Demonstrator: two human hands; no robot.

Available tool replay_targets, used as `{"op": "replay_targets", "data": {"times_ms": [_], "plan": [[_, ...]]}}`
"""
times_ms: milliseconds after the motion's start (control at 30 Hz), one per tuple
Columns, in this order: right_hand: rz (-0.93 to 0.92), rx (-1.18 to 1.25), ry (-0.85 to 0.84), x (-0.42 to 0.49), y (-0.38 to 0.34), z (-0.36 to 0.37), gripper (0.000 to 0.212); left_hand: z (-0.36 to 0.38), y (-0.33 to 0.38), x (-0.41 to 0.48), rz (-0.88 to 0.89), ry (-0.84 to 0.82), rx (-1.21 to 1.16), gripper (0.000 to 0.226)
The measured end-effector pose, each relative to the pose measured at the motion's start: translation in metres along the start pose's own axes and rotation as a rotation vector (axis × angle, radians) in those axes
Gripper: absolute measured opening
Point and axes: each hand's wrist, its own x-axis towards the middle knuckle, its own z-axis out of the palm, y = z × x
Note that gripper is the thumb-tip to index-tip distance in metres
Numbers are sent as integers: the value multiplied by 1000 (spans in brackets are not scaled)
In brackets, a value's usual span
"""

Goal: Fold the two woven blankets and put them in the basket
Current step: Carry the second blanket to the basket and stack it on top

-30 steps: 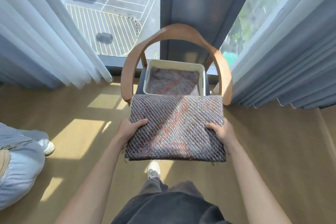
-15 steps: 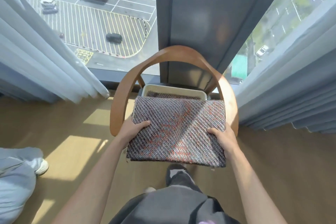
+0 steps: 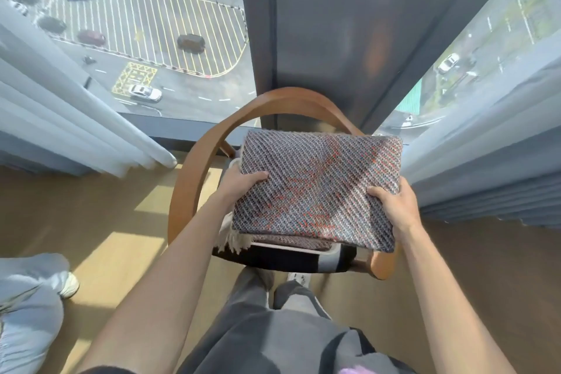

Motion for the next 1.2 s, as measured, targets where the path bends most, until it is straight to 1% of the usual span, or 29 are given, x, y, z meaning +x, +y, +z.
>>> {"op": "replay_targets", "data": {"times_ms": [33,167,200,267,367,467,633,733,800,867,933,1100,1200], "plan": [[-12,4,29,2,-4,-4,38,6,10,5,8,-8,0,40],[-40,24,136,10,-16,-19,33,33,44,25,19,-65,28,34],[-35,40,162,11,-18,-23,34,39,49,30,19,-79,21,36],[-23,57,211,14,-17,-28,35,49,54,38,20,-107,35,46],[-5,67,238,16,-9,-26,35,53,49,50,29,-134,75,53],[12,30,203,19,11,-9,36,44,25,63,-34,-136,83,50],[7,-39,102,34,58,45,45,14,-41,92,-164,-102,53,45],[23,-105,11,45,86,77,42,-4,-79,104,-219,-58,23,41],[57,-141,-42,51,101,93,43,-14,-101,106,-249,-30,24,34],[103,-145,-68,57,113,104,43,-23,-116,109,-265,-14,49,33],[127,-147,-58,64,120,112,41,-28,-124,114,-256,17,85,33],[158,-210,-82,76,127,121,40,-33,-121,125,-127,148,238,22],[217,-314,-48,79,126,124,44,-36,-123,128,-111,143,325,19]]}}
